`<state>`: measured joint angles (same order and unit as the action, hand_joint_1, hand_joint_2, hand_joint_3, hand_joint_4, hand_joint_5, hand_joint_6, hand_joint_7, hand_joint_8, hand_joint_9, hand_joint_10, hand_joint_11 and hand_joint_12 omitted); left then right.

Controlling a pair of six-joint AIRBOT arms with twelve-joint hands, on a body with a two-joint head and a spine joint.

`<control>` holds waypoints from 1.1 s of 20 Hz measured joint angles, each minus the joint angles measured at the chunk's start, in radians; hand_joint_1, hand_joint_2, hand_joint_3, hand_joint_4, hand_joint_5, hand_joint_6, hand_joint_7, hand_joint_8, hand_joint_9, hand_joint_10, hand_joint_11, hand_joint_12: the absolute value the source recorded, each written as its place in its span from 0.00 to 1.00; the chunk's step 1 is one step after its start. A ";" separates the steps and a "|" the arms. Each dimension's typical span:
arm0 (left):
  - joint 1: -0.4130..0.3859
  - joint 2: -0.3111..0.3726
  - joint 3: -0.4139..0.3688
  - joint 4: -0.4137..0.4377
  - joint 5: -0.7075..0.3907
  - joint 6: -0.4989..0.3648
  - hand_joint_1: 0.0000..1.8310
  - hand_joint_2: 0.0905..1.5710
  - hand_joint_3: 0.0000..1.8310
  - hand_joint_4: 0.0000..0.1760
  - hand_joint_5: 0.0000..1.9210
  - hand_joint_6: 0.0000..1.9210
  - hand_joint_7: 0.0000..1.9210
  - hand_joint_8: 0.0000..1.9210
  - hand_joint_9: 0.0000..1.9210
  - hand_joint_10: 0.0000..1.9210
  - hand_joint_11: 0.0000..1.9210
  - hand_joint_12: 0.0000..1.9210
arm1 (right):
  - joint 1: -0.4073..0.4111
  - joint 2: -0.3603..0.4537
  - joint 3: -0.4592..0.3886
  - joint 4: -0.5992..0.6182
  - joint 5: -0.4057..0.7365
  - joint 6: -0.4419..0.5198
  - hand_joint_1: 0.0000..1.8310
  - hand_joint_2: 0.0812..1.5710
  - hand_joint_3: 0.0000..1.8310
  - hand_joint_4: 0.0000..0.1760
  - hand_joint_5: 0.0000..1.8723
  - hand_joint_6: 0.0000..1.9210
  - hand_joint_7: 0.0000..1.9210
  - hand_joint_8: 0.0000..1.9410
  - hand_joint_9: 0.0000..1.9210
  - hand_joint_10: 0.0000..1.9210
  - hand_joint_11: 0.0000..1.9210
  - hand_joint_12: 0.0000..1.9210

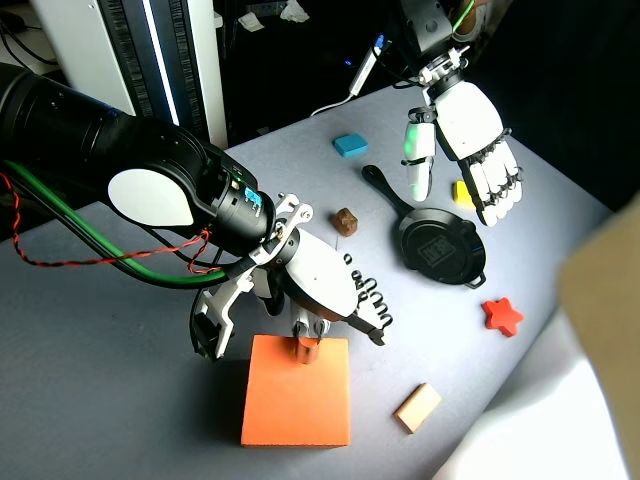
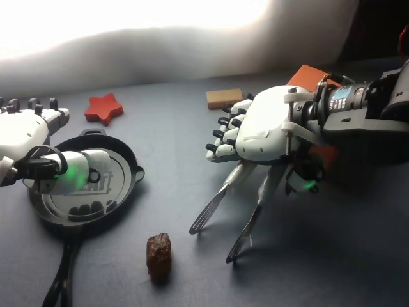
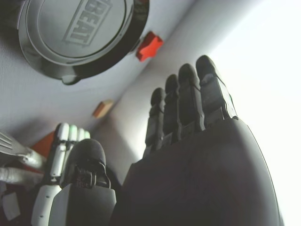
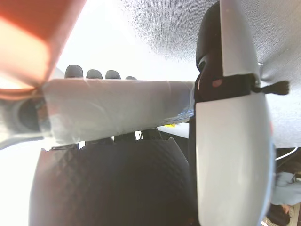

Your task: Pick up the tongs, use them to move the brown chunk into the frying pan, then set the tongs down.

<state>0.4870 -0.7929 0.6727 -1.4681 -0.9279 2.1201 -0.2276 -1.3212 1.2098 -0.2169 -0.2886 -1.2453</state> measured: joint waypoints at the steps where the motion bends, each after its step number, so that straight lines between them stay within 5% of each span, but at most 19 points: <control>1: 0.000 0.000 0.000 0.000 0.000 0.000 0.00 0.79 0.00 0.15 0.06 0.00 0.07 0.00 0.06 0.00 0.00 0.12 | 0.000 0.000 0.000 0.000 0.000 0.000 0.62 0.57 0.00 0.00 0.15 0.02 0.17 0.02 0.15 0.03 0.00 0.45; 9: 0.000 0.000 0.000 0.000 0.008 0.000 0.00 0.79 0.00 0.17 0.06 0.00 0.07 0.00 0.06 0.00 0.00 0.12 | 0.001 0.000 0.000 0.000 0.000 -0.001 0.59 0.63 0.02 0.00 0.33 0.03 0.36 0.02 0.32 0.06 0.01 0.74; 14: 0.000 0.000 0.000 0.000 0.018 0.000 0.00 0.79 0.00 0.15 0.07 0.00 0.08 0.00 0.07 0.00 0.00 0.15 | 0.006 0.001 0.000 0.000 -0.003 -0.002 0.56 0.72 0.03 0.00 0.46 0.04 0.49 0.02 0.45 0.10 0.20 0.72; 20: 0.000 0.000 0.000 0.000 0.018 0.000 0.00 0.80 0.00 0.15 0.07 0.00 0.08 0.00 0.07 0.00 0.00 0.13 | 0.021 0.003 0.000 0.000 -0.005 0.000 0.55 0.74 0.03 0.00 0.50 0.04 0.52 0.01 0.48 0.09 0.22 0.72; 21: 0.000 0.000 0.000 0.000 0.018 0.000 0.00 0.79 0.00 0.18 0.06 0.00 0.07 0.00 0.06 0.00 0.00 0.11 | 0.026 0.007 0.000 -0.001 -0.006 0.003 0.59 0.77 0.01 0.00 0.40 0.67 0.53 0.01 0.48 0.09 0.22 0.74; 22: 0.000 0.000 0.000 0.001 0.018 0.000 0.00 0.79 0.00 0.18 0.06 0.00 0.07 0.00 0.06 0.00 0.00 0.11 | 0.031 0.008 0.000 0.000 -0.009 0.005 0.59 0.78 0.01 0.00 0.39 0.70 0.53 0.01 0.48 0.09 0.22 0.74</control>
<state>0.4870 -0.7929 0.6731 -1.4673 -0.9096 2.1204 -0.1963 -1.3128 1.2098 -0.2169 -0.2977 -1.2404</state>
